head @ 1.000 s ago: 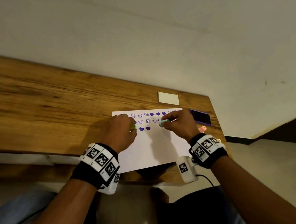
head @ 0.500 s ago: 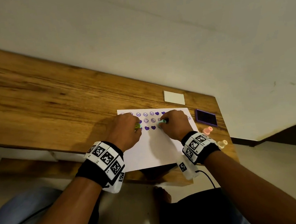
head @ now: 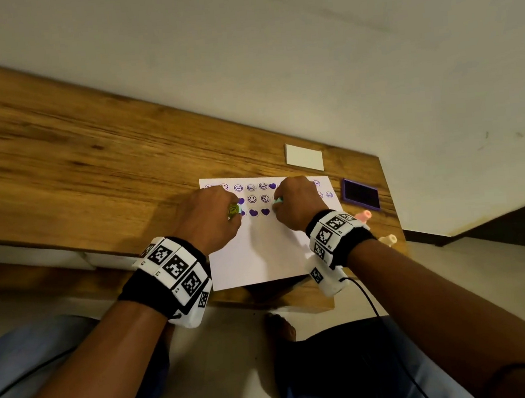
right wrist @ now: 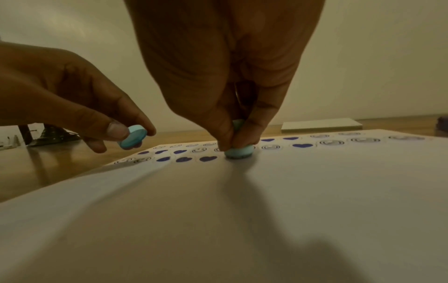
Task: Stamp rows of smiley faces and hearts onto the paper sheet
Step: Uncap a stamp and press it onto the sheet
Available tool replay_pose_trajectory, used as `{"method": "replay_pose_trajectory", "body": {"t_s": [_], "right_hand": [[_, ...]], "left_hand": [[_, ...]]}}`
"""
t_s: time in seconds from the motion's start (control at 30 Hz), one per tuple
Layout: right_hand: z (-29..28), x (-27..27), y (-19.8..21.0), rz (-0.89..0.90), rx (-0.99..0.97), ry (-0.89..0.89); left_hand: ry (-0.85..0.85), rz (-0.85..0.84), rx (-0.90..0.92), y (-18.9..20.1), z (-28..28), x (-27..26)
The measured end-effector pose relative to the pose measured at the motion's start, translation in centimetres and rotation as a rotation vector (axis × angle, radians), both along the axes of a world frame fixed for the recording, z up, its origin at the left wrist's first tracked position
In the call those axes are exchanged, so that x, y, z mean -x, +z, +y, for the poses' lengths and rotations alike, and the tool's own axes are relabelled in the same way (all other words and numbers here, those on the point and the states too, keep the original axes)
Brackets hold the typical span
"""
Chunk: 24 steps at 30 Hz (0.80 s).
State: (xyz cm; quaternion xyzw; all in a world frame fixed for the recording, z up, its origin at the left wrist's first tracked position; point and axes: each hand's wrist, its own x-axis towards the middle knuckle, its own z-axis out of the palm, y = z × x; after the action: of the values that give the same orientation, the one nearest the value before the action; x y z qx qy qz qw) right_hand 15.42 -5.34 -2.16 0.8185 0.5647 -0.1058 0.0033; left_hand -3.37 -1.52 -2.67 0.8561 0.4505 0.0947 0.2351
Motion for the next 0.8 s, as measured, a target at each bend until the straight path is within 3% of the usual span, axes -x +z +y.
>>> {"method": "replay_pose_trajectory", "body": {"t_s": [0.4, 0.57, 0.8], "right_hand": [[-0.2, 0.0, 1.2, 0.167, -0.113, -0.120], [-3.0, -2.4, 1.0, 0.411, -0.454, -0.372], [-9.0, -2.3, 1.5, 0.833, -0.637, -0.571]], "left_hand": [[-0.005, -0.159, 0.078, 0.7, -0.9, -0.3], [-0.078, -0.091, 0.061, -0.2, -1.0, -1.1], [-0.089, -0.037, 0.063, -0.9, -0.9, -1.4]]}}
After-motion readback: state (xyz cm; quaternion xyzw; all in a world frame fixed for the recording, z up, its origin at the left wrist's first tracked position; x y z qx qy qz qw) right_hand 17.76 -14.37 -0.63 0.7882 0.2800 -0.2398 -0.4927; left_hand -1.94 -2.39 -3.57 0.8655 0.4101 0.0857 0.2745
